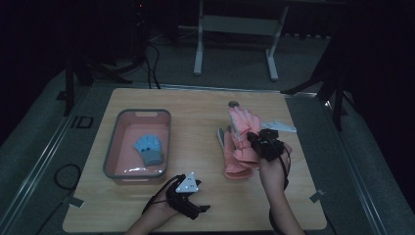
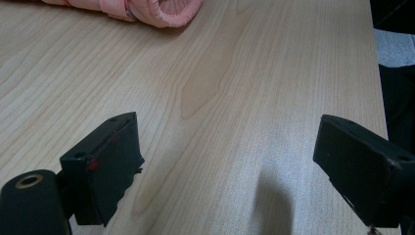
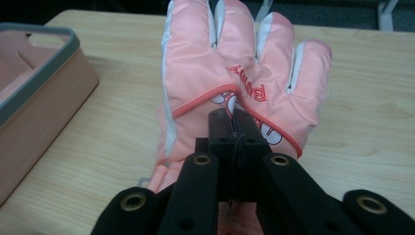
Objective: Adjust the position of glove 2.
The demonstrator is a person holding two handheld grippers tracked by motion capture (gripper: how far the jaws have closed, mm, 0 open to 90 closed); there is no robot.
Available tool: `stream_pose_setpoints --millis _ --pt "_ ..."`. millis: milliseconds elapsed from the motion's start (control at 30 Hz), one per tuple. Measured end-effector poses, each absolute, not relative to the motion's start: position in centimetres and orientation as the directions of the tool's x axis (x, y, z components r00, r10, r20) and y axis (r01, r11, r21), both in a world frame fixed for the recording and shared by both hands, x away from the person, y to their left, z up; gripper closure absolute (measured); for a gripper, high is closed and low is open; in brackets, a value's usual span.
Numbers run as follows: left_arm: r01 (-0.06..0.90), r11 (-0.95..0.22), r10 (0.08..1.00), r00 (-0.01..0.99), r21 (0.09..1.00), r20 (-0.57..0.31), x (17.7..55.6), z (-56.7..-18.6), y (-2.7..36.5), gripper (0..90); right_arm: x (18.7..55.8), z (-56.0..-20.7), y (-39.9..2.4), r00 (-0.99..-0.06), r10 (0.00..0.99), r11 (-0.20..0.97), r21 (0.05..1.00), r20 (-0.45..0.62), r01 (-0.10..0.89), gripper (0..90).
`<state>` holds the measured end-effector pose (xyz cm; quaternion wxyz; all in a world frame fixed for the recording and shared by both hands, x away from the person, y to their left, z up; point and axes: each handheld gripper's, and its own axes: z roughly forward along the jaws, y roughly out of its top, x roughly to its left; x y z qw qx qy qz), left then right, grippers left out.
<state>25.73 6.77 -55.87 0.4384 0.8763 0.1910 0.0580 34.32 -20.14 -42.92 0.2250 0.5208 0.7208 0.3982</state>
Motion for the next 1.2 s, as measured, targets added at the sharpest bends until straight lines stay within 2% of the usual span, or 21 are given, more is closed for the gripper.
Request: stream_pose_setpoints --millis 367,567,800,1167,1200 --pt "0.280 -0.545 0.384 0.921 0.790 -0.062 25.7 -55.9 6.8 10.6 34.6 -46.4 -17.4 -0.326 0.945 0.191 0.763 0.028 0.617 88.5" --pt "0.288 -0.542 0.387 0.919 0.790 -0.070 25.7 -55.9 6.7 10.6 35.2 -49.0 -17.3 -0.312 0.948 0.170 0.734 0.059 0.658 86.4" --pt "0.289 -0.540 0.388 0.919 0.791 -0.071 25.7 -55.9 6.7 10.6 35.2 -49.4 -17.4 -0.313 0.947 0.161 0.743 0.069 0.650 81.2" --pt "0.291 -0.548 0.387 0.919 0.784 -0.071 25.8 -56.0 6.7 10.6 35.3 -46.9 -18.9 -0.413 0.904 0.166 0.804 0.106 0.570 35.1" --pt "0.291 -0.548 0.387 0.919 0.784 -0.071 25.8 -56.0 6.7 10.6 35.3 -46.9 -18.9 -0.413 0.904 0.166 0.804 0.106 0.570 35.1"
